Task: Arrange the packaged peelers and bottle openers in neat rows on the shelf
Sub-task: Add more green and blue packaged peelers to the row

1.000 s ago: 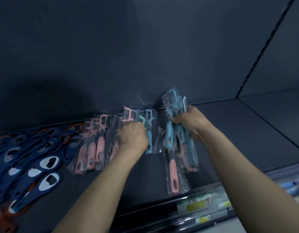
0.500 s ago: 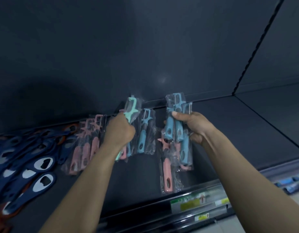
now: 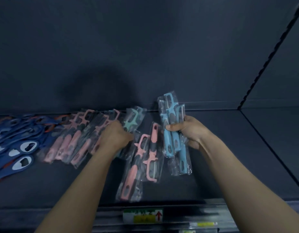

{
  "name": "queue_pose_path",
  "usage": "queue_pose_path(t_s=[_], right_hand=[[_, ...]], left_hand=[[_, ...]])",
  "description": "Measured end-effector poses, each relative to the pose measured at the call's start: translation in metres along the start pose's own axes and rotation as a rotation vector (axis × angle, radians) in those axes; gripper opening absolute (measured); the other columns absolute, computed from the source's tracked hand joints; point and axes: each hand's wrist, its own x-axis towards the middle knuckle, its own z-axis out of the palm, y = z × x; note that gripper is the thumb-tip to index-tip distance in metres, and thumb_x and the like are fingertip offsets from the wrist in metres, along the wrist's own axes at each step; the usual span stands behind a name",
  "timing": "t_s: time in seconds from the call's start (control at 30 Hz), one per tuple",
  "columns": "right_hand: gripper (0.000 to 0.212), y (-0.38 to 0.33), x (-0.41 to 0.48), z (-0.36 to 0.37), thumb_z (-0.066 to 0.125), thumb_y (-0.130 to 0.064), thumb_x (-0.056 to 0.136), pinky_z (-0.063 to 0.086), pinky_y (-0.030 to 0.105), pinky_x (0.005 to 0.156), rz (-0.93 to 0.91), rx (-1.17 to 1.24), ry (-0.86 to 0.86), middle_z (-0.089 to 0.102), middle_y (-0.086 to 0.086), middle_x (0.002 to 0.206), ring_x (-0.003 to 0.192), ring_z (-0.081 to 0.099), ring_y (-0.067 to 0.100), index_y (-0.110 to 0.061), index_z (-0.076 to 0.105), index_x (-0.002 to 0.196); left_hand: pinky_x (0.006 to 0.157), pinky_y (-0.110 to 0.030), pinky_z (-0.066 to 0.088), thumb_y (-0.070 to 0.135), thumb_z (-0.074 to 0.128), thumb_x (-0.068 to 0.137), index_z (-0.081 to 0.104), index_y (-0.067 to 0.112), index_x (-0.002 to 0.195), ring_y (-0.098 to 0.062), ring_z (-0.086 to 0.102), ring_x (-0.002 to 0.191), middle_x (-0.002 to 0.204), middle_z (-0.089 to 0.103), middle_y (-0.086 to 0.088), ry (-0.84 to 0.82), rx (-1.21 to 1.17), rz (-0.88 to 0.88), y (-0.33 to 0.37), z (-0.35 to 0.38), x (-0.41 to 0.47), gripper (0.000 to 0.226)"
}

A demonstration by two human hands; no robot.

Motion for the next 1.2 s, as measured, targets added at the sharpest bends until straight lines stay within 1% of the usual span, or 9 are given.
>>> queue_pose_path(t_s=[0.13, 0.2, 0.3, 0.43, 0.5, 0.6, 0.87, 1.0, 1.2], right_hand=[[0.018, -0.001, 0.000, -0.006, 0.059, 0.010, 0.083, 0.057, 0.037, 0.055, 0.031, 0.017, -0.056, 0.072, 0.011, 0.074, 0.067, 0.071, 0.025, -0.002, 0.062, 0.096], [0.018, -0.001, -0.001, -0.007, 0.058, 0.010, 0.083, 0.056, 0.035, 0.053, 0.030, 0.032, -0.065, 0.071, 0.009, 0.071, 0.064, 0.070, 0.023, -0.002, 0.062, 0.095], [0.021, -0.002, -0.005, -0.007, 0.058, 0.011, 0.083, 0.057, 0.034, 0.054, 0.014, 0.038, -0.062, 0.072, 0.008, 0.070, 0.064, 0.070, 0.022, -0.003, 0.061, 0.099], [0.027, -0.004, -0.018, -0.020, 0.058, 0.011, 0.082, 0.058, 0.037, 0.058, -0.036, 0.043, 0.009, 0.073, 0.011, 0.080, 0.072, 0.071, 0.026, -0.003, 0.061, 0.104], [0.027, -0.006, -0.028, -0.033, 0.059, 0.012, 0.081, 0.058, 0.036, 0.059, -0.068, 0.017, 0.064, 0.073, 0.011, 0.085, 0.075, 0.071, 0.026, -0.004, 0.062, 0.103], [0.029, -0.006, -0.042, -0.054, 0.060, 0.012, 0.081, 0.059, 0.040, 0.068, -0.101, -0.017, 0.158, 0.073, 0.013, 0.090, 0.080, 0.071, 0.028, -0.004, 0.061, 0.104], [0.032, -0.005, -0.073, -0.110, 0.058, 0.011, 0.083, 0.057, 0.042, 0.070, -0.129, 0.043, 0.315, 0.072, 0.016, 0.093, 0.081, 0.071, 0.031, -0.001, 0.057, 0.112], [0.030, -0.008, -0.083, -0.142, 0.056, 0.011, 0.084, 0.058, 0.044, 0.071, -0.123, 0.070, 0.303, 0.070, 0.019, 0.098, 0.085, 0.070, 0.033, -0.001, 0.059, 0.111], [0.030, -0.010, -0.104, -0.225, 0.052, 0.012, 0.084, 0.057, 0.038, 0.064, -0.119, 0.099, 0.280, 0.071, 0.016, 0.089, 0.077, 0.070, 0.029, -0.001, 0.059, 0.110]], left_hand=[[0.042, -0.020, 0.031, 0.026, 0.066, 0.074, 0.057, 0.018, 0.073, -0.004, 0.050, 0.053, 0.061, 0.055, 0.006, 0.138, -0.193, 0.005, 0.007, -0.006, -0.019, 0.012], [0.038, -0.019, 0.032, 0.025, 0.062, 0.078, 0.053, 0.019, 0.068, 0.000, 0.047, 0.045, 0.056, 0.051, 0.008, 0.137, -0.287, 0.037, 0.020, -0.008, -0.027, 0.014], [0.042, -0.014, 0.040, 0.013, 0.061, 0.082, 0.055, 0.017, 0.066, -0.004, 0.051, 0.044, 0.053, 0.055, 0.006, -0.053, -0.577, 0.034, 0.043, -0.007, -0.035, 0.017], [0.050, -0.032, 0.054, -0.002, 0.058, 0.086, 0.062, 0.000, 0.085, -0.019, 0.062, 0.052, 0.066, 0.063, -0.011, -0.381, -0.905, -0.006, 0.069, 0.009, -0.040, 0.005], [0.054, -0.029, 0.054, 0.001, 0.058, 0.087, 0.062, -0.002, 0.090, -0.018, 0.064, 0.058, 0.072, 0.065, -0.011, -0.454, -0.899, 0.063, 0.079, 0.021, -0.037, 0.006], [0.071, -0.024, 0.052, 0.013, 0.067, 0.084, 0.063, 0.009, 0.101, -0.012, 0.069, 0.081, 0.090, 0.072, -0.002, -0.506, -0.849, 0.147, 0.099, 0.040, -0.035, 0.018], [0.093, -0.045, 0.049, 0.009, 0.071, 0.081, 0.063, 0.008, 0.107, -0.025, 0.067, 0.098, 0.102, 0.071, -0.009, -0.703, -0.924, 0.167, 0.154, 0.080, -0.048, 0.027], [0.095, -0.047, 0.048, 0.007, 0.063, 0.086, 0.061, 0.004, 0.112, -0.030, 0.065, 0.101, 0.108, 0.068, -0.015, -0.767, -0.936, 0.162, 0.187, 0.104, -0.065, 0.026], [0.082, -0.042, 0.055, 0.002, 0.059, 0.087, 0.058, 0.002, 0.117, -0.031, 0.067, 0.096, 0.109, 0.067, -0.019, -0.789, -1.001, 0.153, 0.257, 0.151, -0.103, 0.030]])
